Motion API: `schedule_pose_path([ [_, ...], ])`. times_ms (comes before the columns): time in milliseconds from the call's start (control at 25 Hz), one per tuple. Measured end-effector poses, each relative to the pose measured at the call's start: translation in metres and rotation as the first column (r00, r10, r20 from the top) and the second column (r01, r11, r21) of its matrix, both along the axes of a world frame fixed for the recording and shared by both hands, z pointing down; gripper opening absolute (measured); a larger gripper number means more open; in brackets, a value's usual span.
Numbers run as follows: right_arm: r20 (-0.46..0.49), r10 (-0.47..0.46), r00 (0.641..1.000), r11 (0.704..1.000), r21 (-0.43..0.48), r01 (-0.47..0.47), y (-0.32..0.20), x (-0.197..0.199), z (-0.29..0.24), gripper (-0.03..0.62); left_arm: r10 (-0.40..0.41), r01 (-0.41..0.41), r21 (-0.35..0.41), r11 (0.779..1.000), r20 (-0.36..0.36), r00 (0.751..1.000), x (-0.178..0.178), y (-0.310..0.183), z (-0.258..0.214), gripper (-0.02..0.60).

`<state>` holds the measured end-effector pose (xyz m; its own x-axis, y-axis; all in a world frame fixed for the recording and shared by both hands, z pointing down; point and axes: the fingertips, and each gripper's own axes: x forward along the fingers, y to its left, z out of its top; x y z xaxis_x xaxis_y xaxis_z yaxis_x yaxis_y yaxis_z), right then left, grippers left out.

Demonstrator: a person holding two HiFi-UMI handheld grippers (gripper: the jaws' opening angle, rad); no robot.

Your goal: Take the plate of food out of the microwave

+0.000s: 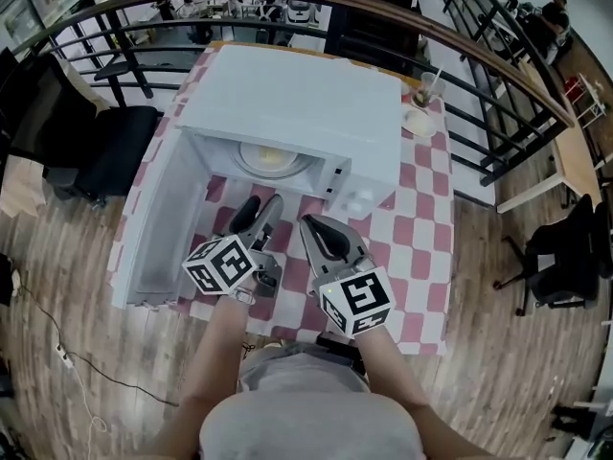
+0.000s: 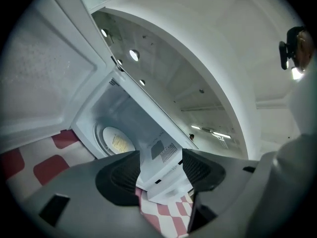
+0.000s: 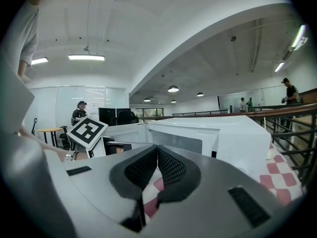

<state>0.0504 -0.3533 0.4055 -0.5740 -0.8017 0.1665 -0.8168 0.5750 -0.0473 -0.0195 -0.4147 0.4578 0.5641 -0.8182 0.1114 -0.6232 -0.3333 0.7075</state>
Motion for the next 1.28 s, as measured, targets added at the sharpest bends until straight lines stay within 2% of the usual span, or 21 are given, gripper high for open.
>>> schedule_pose_path([
  [360, -0.001, -0.007, 1.0, 0.999, -0.047, 0.006, -0.025, 0.003, 0.027, 0.026, -0.087, 0.076, -0.119, 0.99, -0.098, 0.991, 0.001, -0.032, 0.037, 0.262],
  [720, -0.015, -0.011, 1.0, 0.997, -0.073, 0.009, -0.046, -0.001, 0.046, 0.026, -0.181, 0.133, -0.252, 0.958, -0.178, 0.967, -0.006, -0.055, 0.08, 0.258],
  [840, -0.017, -0.009, 1.0, 0.996, -0.086, 0.008, -0.051, -0.001, 0.051, 0.026, -0.215, 0.149, -0.298, 0.943, -0.202, 0.956, -0.01, -0.063, 0.093, 0.258],
  [1040, -0.024, -0.018, 1.0, 0.994, -0.113, 0.015, -0.055, -0.003, 0.059, 0.026, -0.287, 0.171, -0.392, 0.904, -0.259, 0.922, -0.015, -0.074, 0.115, 0.258],
  [1280, -0.02, -0.012, 1.0, 0.991, -0.132, 0.01, -0.064, -0.002, 0.068, 0.026, -0.348, 0.181, -0.462, 0.868, -0.306, 0.886, -0.019, -0.086, 0.134, 0.258],
])
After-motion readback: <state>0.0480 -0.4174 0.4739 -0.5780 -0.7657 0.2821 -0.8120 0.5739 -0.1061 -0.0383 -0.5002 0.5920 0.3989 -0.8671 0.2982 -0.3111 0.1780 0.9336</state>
